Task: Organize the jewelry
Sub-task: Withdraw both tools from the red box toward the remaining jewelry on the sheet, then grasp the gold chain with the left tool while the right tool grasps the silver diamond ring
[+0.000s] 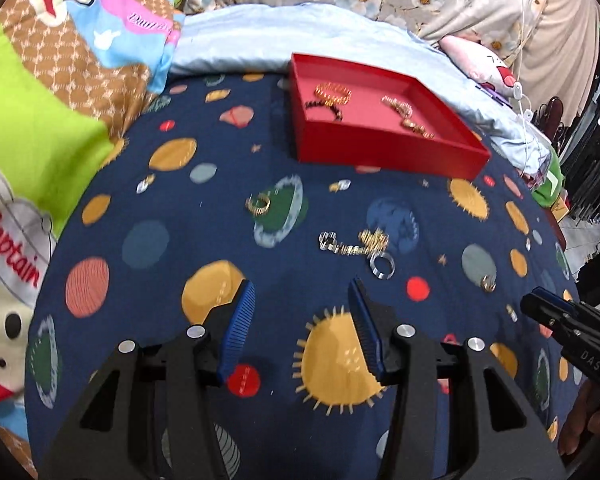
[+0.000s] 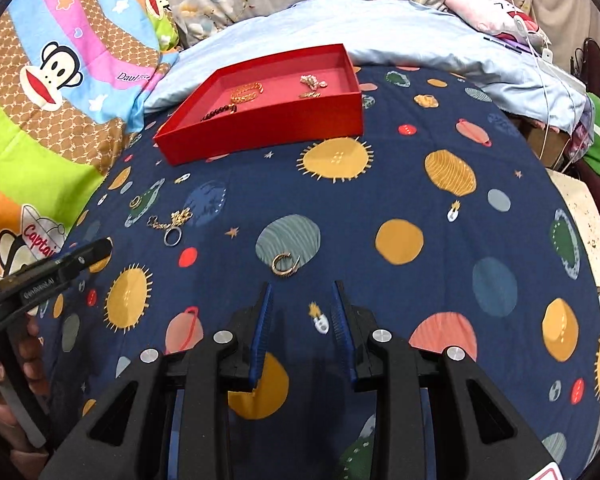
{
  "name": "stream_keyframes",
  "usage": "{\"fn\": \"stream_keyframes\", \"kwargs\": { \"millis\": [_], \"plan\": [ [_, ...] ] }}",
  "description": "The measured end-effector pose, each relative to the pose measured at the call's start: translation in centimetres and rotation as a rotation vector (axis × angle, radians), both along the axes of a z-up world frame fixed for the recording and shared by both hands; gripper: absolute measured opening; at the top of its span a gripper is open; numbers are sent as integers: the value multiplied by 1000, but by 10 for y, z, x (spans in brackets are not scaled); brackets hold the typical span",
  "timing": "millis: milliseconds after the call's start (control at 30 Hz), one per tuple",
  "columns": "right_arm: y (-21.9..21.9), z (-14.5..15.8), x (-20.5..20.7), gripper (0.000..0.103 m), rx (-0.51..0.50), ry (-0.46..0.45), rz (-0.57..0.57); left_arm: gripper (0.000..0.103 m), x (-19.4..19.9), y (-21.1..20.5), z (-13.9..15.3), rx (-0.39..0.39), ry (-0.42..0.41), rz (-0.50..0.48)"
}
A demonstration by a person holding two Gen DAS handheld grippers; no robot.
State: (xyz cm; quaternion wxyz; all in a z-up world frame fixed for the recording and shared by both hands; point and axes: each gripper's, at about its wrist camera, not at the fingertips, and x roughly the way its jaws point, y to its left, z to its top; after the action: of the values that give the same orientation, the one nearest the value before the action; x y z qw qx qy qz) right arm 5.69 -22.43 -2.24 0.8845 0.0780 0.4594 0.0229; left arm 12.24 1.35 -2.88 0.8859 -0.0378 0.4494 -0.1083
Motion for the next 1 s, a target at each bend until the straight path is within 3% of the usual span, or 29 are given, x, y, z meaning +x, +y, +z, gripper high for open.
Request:
{"fn": "stream_keyframes", "kwargs": {
  "millis": [733,1000],
  "plan": [
    [2,2,5,29,30,-11,1,48,46,-32,-19,13,17,-10],
    [-1,1,8,29,38,-11,-2,40,56,-47,-23,18,-3,-46]
  ]
}}
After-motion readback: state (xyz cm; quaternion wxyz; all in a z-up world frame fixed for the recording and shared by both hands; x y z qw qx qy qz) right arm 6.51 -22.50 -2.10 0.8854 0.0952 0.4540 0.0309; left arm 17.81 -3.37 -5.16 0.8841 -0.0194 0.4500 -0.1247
